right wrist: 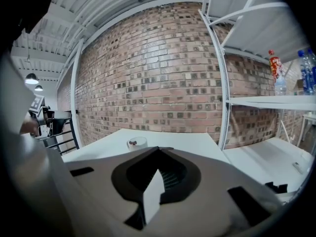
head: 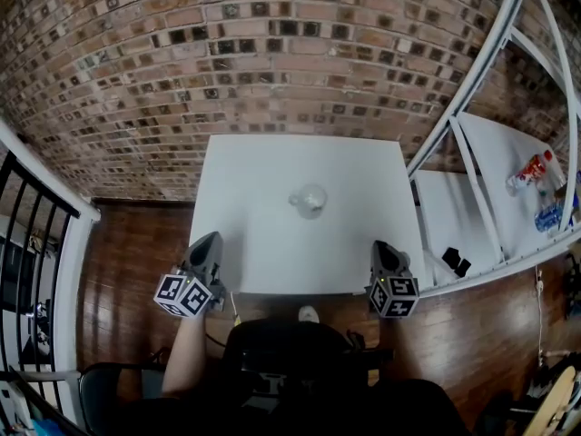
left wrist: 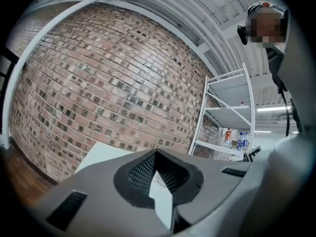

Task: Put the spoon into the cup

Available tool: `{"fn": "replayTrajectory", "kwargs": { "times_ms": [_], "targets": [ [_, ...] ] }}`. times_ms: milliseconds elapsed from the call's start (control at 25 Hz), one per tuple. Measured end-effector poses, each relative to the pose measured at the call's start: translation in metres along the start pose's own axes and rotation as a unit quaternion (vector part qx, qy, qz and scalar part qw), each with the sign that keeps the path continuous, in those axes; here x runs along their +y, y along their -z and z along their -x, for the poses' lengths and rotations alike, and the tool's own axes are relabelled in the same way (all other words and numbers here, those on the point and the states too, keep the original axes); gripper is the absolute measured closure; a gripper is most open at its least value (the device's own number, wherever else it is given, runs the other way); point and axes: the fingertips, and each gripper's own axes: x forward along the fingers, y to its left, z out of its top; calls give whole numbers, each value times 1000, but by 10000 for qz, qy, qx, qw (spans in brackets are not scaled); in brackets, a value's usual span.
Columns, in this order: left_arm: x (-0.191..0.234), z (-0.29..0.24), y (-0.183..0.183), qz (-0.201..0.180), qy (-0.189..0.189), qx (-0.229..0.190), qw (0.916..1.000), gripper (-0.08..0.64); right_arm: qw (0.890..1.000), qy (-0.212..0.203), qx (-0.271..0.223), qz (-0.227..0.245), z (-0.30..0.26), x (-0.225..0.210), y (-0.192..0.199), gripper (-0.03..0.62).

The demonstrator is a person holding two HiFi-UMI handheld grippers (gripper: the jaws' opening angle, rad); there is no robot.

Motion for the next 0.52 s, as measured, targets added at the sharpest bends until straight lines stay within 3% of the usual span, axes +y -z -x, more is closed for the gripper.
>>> {"fn": "replayTrajectory", "kwargs": {
  "times_ms": [280, 520],
  "targets": [
    [2, -3, 2, 22, -50, 22, 10000, 568, 9999, -91, 75, 58, -10, -2, -3, 591],
    [9, 2, 3, 24, -216, 101, 9997, 568, 9996, -163, -11, -234, -13, 6, -5, 591]
  ]
}}
